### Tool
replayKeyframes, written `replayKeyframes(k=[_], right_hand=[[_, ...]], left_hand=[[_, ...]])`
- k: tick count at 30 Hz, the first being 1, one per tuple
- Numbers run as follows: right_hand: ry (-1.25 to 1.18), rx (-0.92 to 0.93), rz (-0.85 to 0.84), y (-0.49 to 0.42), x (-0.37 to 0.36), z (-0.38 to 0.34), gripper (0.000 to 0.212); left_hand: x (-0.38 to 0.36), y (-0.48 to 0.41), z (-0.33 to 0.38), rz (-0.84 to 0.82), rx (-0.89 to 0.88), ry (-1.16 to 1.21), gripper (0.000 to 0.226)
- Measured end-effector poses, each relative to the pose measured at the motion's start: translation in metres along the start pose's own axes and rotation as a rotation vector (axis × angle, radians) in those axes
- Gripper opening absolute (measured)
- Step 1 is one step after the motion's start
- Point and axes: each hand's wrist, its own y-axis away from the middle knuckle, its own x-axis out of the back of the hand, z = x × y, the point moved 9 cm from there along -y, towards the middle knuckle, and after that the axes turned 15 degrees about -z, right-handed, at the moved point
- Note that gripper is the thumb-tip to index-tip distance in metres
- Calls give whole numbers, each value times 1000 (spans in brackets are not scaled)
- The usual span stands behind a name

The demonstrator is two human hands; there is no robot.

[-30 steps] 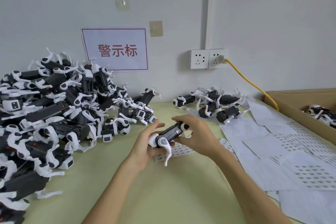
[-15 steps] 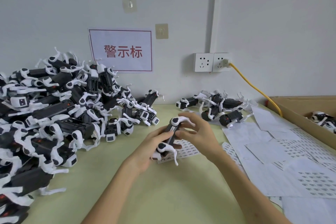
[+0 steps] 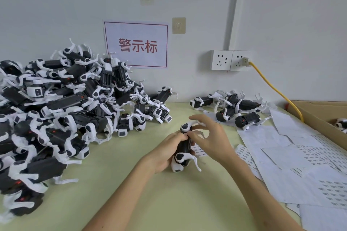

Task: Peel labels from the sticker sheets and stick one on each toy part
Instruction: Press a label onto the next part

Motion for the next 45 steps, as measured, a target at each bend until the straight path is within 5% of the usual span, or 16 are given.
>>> replayKeyframes(k=[25, 37, 40, 45], right_hand=[[35, 88, 55, 0, 10, -6, 29], [34, -8, 2, -1, 9, 6, 27], [-48, -76, -50, -2, 7, 12, 32], [-275, -155, -83, -2, 6, 20, 9]], left_hand=[[-1, -2, 2, -12, -72, -54, 41], [7, 3, -5, 3, 36, 52, 15], [10, 3, -4, 1, 27, 127, 27], [7, 6, -3, -76, 60, 242, 52]])
